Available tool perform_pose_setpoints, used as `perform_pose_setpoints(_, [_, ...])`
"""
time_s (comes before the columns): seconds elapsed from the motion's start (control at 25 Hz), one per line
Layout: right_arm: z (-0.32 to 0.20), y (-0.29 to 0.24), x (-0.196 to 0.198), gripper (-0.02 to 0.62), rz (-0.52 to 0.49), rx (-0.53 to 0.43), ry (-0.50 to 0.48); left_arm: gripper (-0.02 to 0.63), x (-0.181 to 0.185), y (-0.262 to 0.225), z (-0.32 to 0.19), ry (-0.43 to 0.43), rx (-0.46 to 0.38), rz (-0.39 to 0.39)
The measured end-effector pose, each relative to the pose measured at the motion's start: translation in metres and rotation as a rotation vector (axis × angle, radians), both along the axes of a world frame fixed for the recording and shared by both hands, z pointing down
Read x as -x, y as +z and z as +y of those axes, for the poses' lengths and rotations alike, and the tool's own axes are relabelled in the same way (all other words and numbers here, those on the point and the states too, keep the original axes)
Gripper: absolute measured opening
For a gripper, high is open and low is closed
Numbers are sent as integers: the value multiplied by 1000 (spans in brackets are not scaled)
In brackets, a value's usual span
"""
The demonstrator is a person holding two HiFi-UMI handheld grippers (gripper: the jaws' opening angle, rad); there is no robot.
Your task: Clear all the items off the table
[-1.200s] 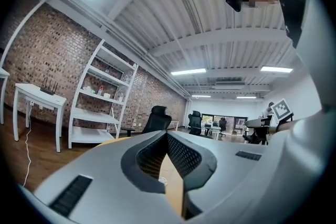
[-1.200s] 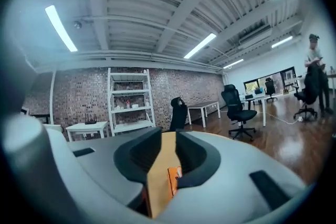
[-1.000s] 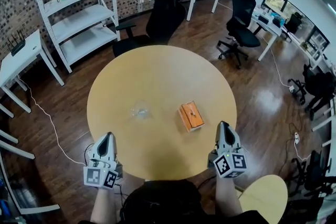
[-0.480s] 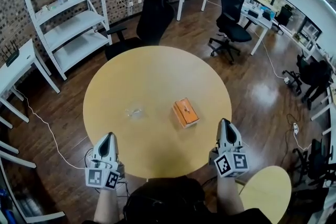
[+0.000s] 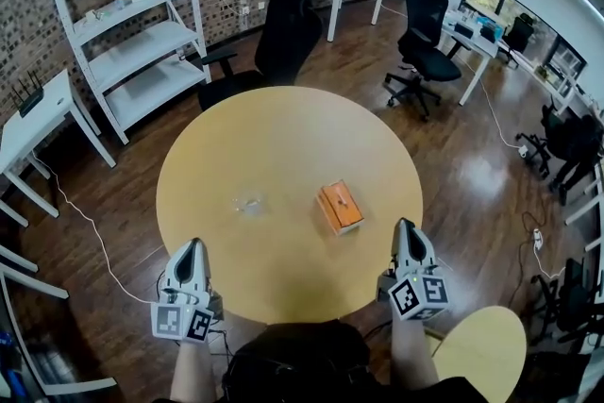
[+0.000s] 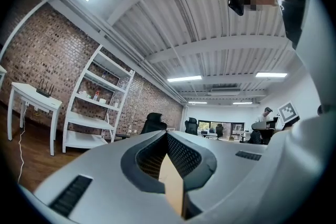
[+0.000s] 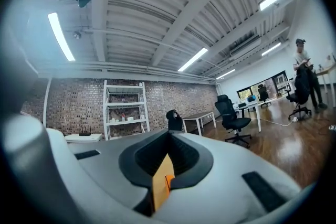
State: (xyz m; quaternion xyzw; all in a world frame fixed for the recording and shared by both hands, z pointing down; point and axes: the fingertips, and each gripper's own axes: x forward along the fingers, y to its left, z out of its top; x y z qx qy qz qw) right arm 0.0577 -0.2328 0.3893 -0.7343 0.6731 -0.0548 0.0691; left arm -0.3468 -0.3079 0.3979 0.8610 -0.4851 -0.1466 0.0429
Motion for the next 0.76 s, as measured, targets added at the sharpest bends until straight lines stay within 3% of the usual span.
perform_pose_setpoints(0.76, [-11, -4, -2, 0, 30, -6, -14, 0, 26, 13, 13, -69, 23, 6])
